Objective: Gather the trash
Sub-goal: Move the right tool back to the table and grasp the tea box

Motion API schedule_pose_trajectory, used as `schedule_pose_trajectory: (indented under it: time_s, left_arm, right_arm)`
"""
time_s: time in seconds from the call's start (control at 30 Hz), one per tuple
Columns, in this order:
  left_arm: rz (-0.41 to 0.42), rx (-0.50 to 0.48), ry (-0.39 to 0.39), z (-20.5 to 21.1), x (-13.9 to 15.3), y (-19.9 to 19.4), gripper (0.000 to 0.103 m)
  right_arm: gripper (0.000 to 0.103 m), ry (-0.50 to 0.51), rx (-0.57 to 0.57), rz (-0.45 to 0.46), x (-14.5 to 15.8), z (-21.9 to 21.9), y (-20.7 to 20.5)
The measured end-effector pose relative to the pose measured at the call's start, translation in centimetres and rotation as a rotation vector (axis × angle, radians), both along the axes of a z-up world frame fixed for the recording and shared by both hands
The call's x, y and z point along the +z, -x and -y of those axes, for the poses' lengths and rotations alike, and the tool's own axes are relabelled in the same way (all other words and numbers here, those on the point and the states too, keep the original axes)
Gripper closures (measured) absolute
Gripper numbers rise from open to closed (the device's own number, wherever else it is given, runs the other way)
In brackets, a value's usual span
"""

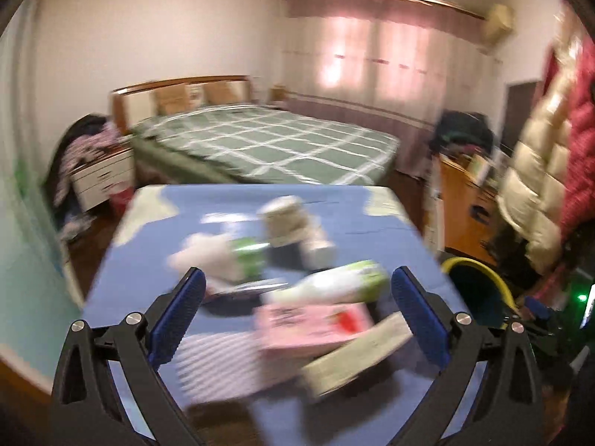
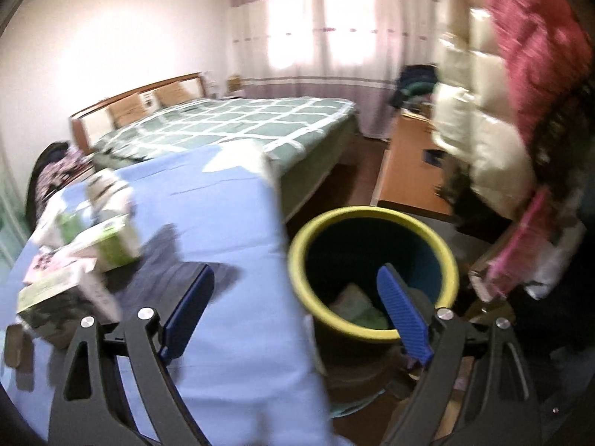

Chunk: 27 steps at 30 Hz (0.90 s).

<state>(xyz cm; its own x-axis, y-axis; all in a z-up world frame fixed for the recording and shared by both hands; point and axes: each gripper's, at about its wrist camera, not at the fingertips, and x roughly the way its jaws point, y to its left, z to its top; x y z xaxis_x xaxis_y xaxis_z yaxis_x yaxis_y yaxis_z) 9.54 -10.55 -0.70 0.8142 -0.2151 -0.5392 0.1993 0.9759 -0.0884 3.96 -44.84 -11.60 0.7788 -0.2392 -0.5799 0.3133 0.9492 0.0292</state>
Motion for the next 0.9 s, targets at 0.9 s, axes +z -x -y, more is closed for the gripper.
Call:
schedule_pose_trajectory:
  time_s: [0.9]
  left_arm:
    - [0.005, 0.171, 0.039, -10.0, -1.3, 3.3, 0.005]
  right_arm:
    - [0.01, 0.004, 0.338, -0.021, 0.1, -14.9, -1.5]
